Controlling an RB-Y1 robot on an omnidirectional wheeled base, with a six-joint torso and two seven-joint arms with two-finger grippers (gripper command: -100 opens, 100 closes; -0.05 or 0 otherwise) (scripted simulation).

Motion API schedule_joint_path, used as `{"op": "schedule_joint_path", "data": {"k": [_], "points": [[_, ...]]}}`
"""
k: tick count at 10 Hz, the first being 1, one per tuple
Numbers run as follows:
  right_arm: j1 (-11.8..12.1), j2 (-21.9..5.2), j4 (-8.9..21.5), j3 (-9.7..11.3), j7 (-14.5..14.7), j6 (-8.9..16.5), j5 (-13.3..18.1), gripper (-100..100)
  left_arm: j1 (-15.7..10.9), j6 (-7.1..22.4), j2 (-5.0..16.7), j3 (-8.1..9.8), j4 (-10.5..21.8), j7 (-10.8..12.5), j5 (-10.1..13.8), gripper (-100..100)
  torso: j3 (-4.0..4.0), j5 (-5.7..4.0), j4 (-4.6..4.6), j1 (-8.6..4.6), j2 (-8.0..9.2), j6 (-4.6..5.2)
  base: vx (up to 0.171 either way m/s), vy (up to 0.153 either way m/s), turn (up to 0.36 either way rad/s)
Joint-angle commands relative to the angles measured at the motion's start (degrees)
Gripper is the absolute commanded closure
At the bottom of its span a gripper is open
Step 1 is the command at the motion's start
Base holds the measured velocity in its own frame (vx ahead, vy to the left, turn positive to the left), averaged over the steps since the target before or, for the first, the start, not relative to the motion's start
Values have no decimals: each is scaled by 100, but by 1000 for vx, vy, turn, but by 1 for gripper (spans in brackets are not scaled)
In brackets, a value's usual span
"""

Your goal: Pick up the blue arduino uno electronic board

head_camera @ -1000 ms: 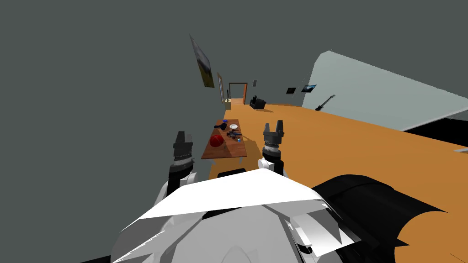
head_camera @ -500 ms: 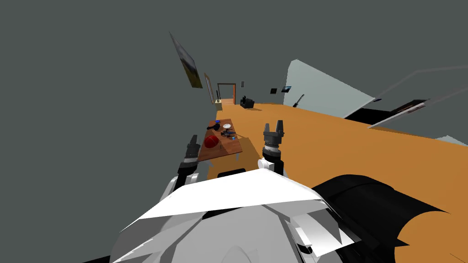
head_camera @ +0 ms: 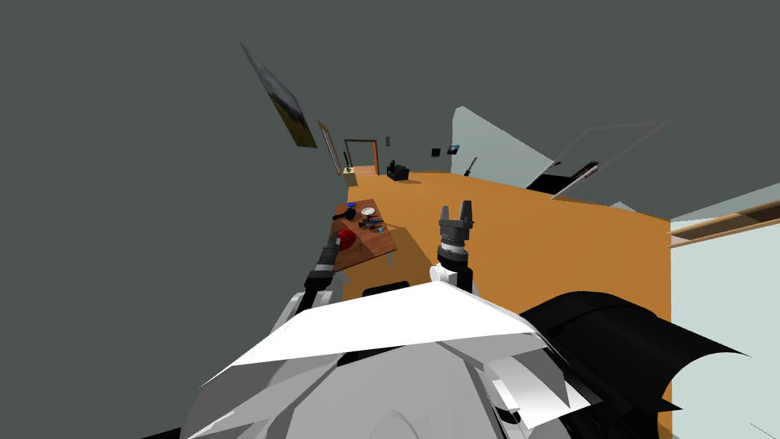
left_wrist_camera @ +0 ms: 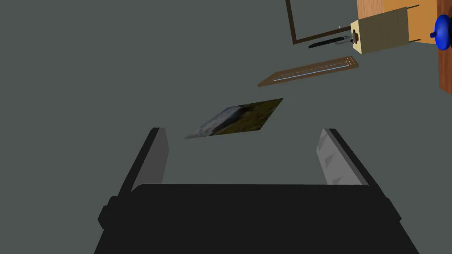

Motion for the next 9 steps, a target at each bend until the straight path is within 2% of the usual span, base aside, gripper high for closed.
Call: {"op": "schedule_joint_path", "data": {"k": [1, 3, 4, 5, 6, 8, 9], "points": [[0, 0, 0, 0, 0, 0, 0, 0, -63, 88, 152, -99, 286, 155, -44, -100, 0, 0, 0, 0, 0, 0, -40, 17, -415], [1, 0, 0, 0, 0, 0, 0, 0, -63, 88, 152, -99, 425, 155, -44, -100, -5, -1, -2, -3, -8, -3, -25, 10, -57], [1, 0, 0, -1, 0, 0, 0, 0, -140, 211, 287, -189, 637, 304, -75, -100, -9, -2, -3, -7, -16, -4, -26, 1, -339], [0, 0, 0, 0, 0, 0, 0, 0, -140, 211, 287, -189, 759, 304, -75, -100, -9, -2, -3, -8, -15, 4, -28, 12, -227], [1, 0, 0, 0, 0, 0, 0, 0, -217, 334, 420, -289, 989, 457, -104, -100, -8, -2, -3, -5, -13, -3, -31, 8, -316], [1, 0, 0, -1, 0, 0, 0, 0, -217, 334, 420, -289, 1105, 457, -104, -100, -7, -1, -3, -3, -12, -4, -21, 12, -82], [2, 0, 0, -1, 0, 0, 0, 0, -291, 456, 549, -398, 1298, 613, -129, -100, -10, -1, -4, -4, -18, -5, -17, 3, -271]]}}
